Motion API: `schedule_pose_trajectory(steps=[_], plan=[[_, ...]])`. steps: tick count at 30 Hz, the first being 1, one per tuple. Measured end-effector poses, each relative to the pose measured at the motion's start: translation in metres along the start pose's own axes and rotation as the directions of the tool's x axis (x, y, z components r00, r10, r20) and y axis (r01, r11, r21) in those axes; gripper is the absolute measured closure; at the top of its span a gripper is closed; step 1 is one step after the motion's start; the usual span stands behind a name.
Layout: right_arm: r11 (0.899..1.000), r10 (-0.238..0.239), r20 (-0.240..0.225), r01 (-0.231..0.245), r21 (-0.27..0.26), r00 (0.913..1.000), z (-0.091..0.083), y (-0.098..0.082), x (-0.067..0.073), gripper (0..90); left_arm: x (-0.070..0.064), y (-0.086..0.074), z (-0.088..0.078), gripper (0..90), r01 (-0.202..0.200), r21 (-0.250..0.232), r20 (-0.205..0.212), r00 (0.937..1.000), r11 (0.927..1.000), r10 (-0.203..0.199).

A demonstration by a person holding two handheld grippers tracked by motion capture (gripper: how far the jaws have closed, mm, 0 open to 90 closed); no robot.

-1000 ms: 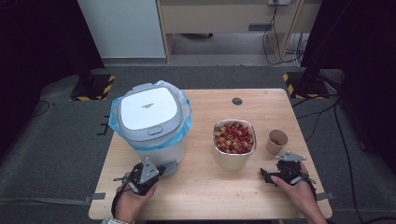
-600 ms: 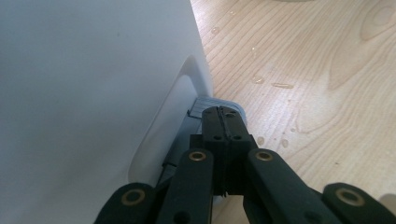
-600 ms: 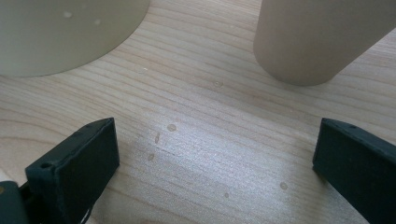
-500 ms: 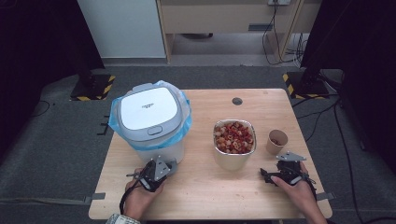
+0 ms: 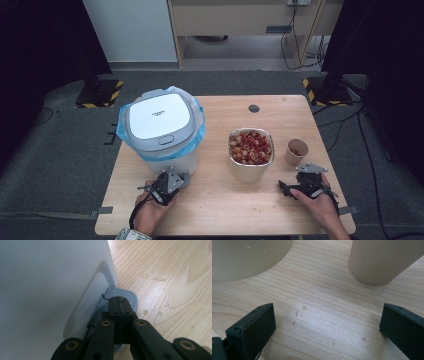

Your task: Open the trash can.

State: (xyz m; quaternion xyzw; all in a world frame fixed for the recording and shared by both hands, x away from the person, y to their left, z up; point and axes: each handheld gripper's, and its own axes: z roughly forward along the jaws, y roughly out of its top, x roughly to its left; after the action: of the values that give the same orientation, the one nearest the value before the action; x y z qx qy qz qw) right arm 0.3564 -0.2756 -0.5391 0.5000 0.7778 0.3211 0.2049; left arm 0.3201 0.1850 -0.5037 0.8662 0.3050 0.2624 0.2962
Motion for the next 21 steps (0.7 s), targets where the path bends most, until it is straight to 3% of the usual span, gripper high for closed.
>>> schedule_pose_trajectory(steps=[6, 9, 17, 21], plan=[[1.000, 0.000, 0.000, 0.000, 0.000, 1.0000, 0.000, 0.000, 0.000, 0.8, -0.001, 0.000, 0.001, 89.8, 0.007, 0.006, -0.003, 1.0000, 1.0000, -0.007], [1.000, 0.000, 0.000, 0.000, 0.000, 1.0000, 0.000, 0.000, 0.000, 0.8, -0.005, 0.000, 0.003, 89.8, -0.024, 0.026, -0.020, 0.9995, 0.9994, 0.024], [1.000, 0.004, -0.001, -0.004, 0.001, 1.0000, 0.000, 0.000, 0.000, 0.7, -0.006, -0.001, 0.011, 89.8, -0.031, 0.055, -0.011, 0.9994, 0.9980, 0.031], [1.000, 0.003, 0.000, -0.003, 0.001, 1.0000, 0.000, 0.000, 0.000, 0.8, -0.004, -0.003, 0.011, 89.8, -0.009, 0.052, 0.004, 1.0000, 0.9986, 0.009]])
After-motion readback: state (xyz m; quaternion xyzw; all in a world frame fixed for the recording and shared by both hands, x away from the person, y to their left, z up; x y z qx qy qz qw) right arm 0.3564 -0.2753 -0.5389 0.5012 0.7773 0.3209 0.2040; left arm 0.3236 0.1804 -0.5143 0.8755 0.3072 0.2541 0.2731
